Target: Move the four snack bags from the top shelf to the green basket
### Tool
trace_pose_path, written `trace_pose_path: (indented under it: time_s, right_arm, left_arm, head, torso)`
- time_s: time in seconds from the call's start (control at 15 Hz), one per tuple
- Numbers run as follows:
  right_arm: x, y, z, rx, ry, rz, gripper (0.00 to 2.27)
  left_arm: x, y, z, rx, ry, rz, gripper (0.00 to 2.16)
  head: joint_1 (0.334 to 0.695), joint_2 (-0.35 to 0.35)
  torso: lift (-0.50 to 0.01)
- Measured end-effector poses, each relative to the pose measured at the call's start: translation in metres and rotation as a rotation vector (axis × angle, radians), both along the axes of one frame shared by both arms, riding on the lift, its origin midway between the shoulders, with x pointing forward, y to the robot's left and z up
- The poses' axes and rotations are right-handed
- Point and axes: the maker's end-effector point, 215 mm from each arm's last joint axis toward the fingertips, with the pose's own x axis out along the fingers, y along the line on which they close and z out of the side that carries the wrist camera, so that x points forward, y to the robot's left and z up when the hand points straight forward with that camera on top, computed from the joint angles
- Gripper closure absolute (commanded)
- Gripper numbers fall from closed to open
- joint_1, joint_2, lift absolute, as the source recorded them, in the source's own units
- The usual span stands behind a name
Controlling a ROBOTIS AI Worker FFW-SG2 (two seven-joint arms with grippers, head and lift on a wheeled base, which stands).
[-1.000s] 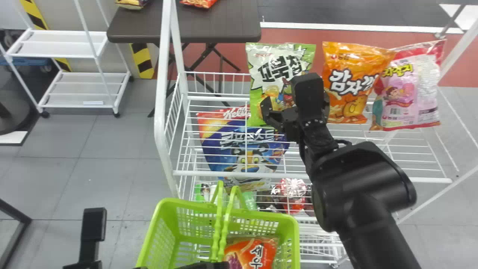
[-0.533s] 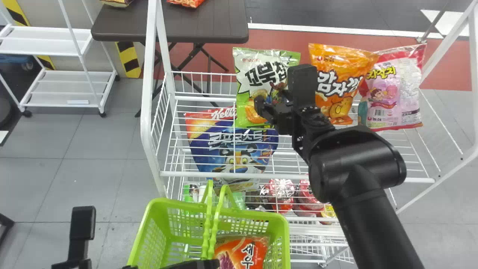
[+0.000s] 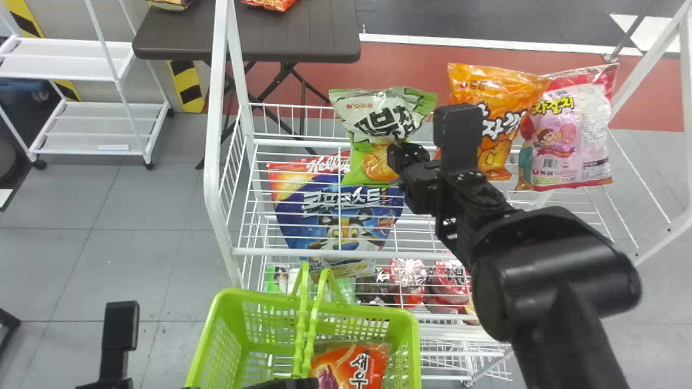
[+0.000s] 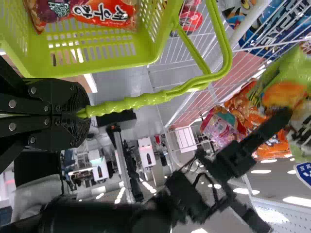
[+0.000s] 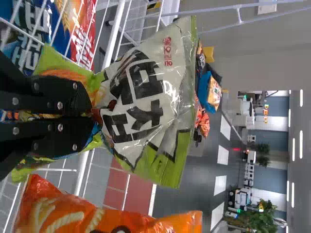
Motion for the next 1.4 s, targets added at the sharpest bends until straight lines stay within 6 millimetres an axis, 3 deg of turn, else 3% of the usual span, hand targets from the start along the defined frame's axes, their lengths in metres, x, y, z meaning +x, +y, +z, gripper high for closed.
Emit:
trace_pose_path:
  time_s: [0.2, 0.33, 0.6, 0.73, 0.87, 0.93, 1.07, 1.2, 1.4]
  right_arm:
    - [-0.06, -0.011, 0.015, -0.019, 0.068, 0.032, 1.95]
    - [-0.12, -0.02, 0.006, -0.017, 0.202, 0.046, 1.95]
    - [-0.233, -0.029, -0.042, -0.014, 0.492, 0.039, 1.94]
    - [-0.28, -0.018, -0.07, 0.009, 0.629, 0.075, 1.94]
    - [-0.314, 0.005, -0.092, 0.064, 0.734, 0.134, 1.94]
    - [-0.326, 0.017, -0.101, 0.095, 0.776, 0.163, 1.94]
    - [-0.337, 0.033, -0.117, 0.126, 0.834, 0.191, 1.94]
    - [-0.329, 0.043, -0.126, 0.144, 0.851, 0.198, 1.94]
    - [-0.299, 0.059, -0.131, 0.167, 0.842, 0.208, 1.94]
  left_arm:
    - [0.003, 0.002, -0.002, 0.011, -0.004, 0.006, 1.81]
    - [0.005, 0.005, -0.002, 0.018, -0.007, 0.015, 1.81]
    - [0.01, 0.012, -0.004, 0.017, -0.008, 0.042, 1.81]
    - [0.01, 0.01, -0.002, 0.009, -0.01, 0.048, 1.81]
    - [0.011, 0.006, 0.0, 0.007, -0.015, 0.045, 1.81]
    - [0.01, 0.004, 0.001, 0.005, -0.015, 0.041, 1.81]
    - [0.008, -0.001, 0.003, -0.001, -0.017, 0.03, 1.81]
    - [0.006, -0.003, 0.006, -0.009, -0.019, 0.022, 1.81]
    - [0.001, -0.006, 0.007, -0.016, -0.016, 0.012, 1.81]
  head:
    - [0.695, -0.109]
    - [0.695, -0.127]
    - [0.695, -0.168]
    - [0.695, -0.166]
    - [0.695, -0.149]
    - [0.695, -0.103]
    - [0.695, -0.081]
    - [0.695, -0.063]
    - [0.695, -0.017]
  torso:
    - [0.0]
    - [0.0]
    - [0.0]
    - [0.0]
    - [0.0]
    - [0.0]
    - [0.0]
    - [0.0]
    - [0.0]
